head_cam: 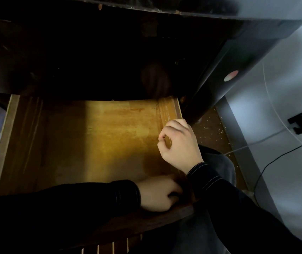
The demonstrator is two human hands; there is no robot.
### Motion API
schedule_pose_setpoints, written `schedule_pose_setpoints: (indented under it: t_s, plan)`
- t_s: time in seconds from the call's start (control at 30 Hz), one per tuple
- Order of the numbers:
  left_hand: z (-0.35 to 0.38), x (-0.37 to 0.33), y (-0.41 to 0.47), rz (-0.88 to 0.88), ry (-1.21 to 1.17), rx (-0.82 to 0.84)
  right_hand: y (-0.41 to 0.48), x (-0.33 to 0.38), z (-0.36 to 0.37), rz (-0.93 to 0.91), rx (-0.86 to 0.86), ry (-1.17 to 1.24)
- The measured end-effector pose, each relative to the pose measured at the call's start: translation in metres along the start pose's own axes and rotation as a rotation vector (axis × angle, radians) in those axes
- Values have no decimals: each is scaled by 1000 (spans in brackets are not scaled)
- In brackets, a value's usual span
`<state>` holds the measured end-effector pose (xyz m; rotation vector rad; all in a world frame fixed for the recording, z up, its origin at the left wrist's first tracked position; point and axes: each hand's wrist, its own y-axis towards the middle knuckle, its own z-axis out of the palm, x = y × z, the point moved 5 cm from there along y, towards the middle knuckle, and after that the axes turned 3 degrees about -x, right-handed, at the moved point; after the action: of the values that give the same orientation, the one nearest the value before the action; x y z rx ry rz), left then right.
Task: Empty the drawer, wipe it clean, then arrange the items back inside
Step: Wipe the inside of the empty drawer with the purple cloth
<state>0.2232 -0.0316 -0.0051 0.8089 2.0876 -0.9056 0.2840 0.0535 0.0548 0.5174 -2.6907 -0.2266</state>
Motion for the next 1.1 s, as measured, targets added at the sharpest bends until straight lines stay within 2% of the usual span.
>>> schedule_pose_setpoints:
  t_s: [0.1, 0.23, 0.3, 0.33, 0.4, 0.47, 0.57, 0.73, 0.83, 0.97, 1.1]
  plan:
    - [-4, -3, -6, 73, -106, -38, 1, -1, 1, -1, -6, 0]
    - [3, 4, 6, -124, 180, 139, 0, 1, 0, -1, -3, -1]
    - [4, 1, 8, -155, 251, 207, 0, 1, 0, 3, 5, 5]
    - [3, -4, 6, -126, 280, 206, 1, 0, 0, 6, 5, 11]
    - [-4, -14, -2, 5, 295, 98, 1, 0, 0, 8, -1, 11]
    - [-12, -22, -12, 136, 182, 1, 1, 0, 0, 1, -11, 8]
    - [-13, -17, -8, 87, 49, 68, 1, 0, 0, 2, -7, 9]
    - [1, -3, 7, -53, 399, 336, 0, 1, 1, 3, 7, -3]
    - [7, 2, 16, -56, 531, 353, 0, 0, 1, 7, -5, 6]
    - [5, 9, 17, -95, 429, 368, 0, -1, 2, 11, -5, 9]
    - [2, 2, 6, -56, 356, 281, 0, -2, 2, 15, 1, 8]
